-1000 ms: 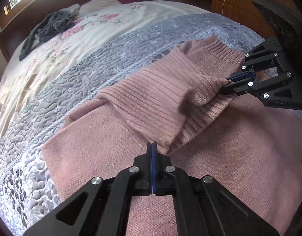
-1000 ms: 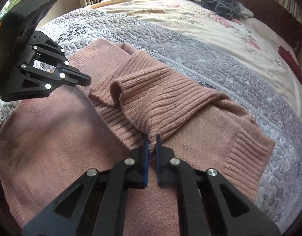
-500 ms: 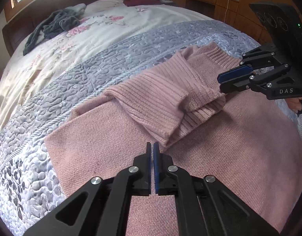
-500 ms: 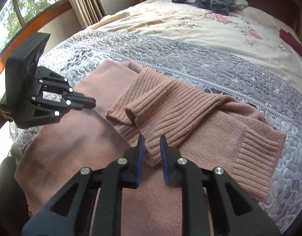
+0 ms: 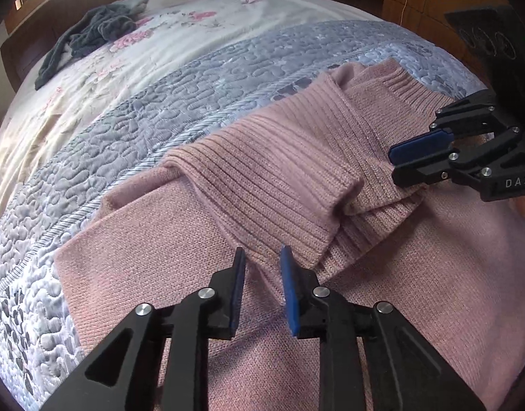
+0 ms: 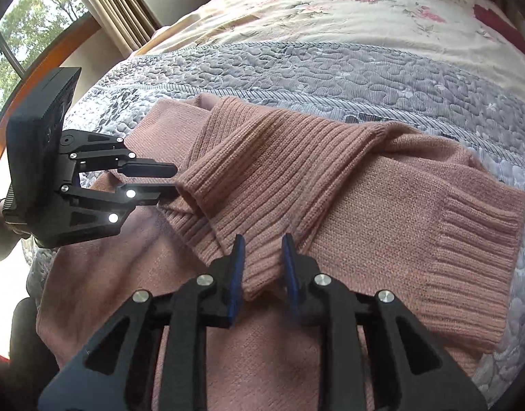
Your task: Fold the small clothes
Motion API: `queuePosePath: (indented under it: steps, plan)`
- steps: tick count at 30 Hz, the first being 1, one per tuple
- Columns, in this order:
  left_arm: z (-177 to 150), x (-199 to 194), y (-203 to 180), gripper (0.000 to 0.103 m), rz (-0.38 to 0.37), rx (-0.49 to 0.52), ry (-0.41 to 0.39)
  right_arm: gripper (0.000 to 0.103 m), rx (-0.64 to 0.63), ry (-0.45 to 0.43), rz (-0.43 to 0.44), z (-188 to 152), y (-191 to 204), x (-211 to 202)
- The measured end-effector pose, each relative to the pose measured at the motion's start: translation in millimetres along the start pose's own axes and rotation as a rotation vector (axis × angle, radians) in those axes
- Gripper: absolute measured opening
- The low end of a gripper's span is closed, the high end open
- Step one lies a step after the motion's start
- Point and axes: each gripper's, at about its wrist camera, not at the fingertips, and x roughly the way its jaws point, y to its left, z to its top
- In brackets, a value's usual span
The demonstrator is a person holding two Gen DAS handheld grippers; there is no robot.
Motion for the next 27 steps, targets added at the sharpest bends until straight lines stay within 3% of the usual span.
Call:
queuePosePath:
  steps: [5,7,10,14,16,20,27]
  plan:
    - [-15,-34,-9,0.023,0.025,-0.007,0.034,0.032,0.088,-0.015,0.040,-23,11,-48]
    - [-25,-55,-16,0.028,0.035,-0.017,0.045,0.040,0.158,-0.026,0.077,-39,15,-72]
    - [-47,-92,-33,0.042,0.035,-0.033,0.056,0.046,0.256,-0.038,0.122,-71,22,-107]
    - [-91,-140,-61,0.061,0.041,-0.076,0.085,0.073,0.395,-0.017,0.147,-126,27,-145]
    - [-121,-157,-64,0.067,0.025,-0.116,0.124,0.077,0.467,0.017,0.147,-159,27,-156]
    - [-189,-185,-56,0.081,-0.047,-0.260,0.193,0.084,0.583,0.099,0.188,-226,28,-174]
    - [-292,-206,-23,0.084,-0.217,-0.614,0.245,0.088,0.643,0.203,0.251,-293,49,-186]
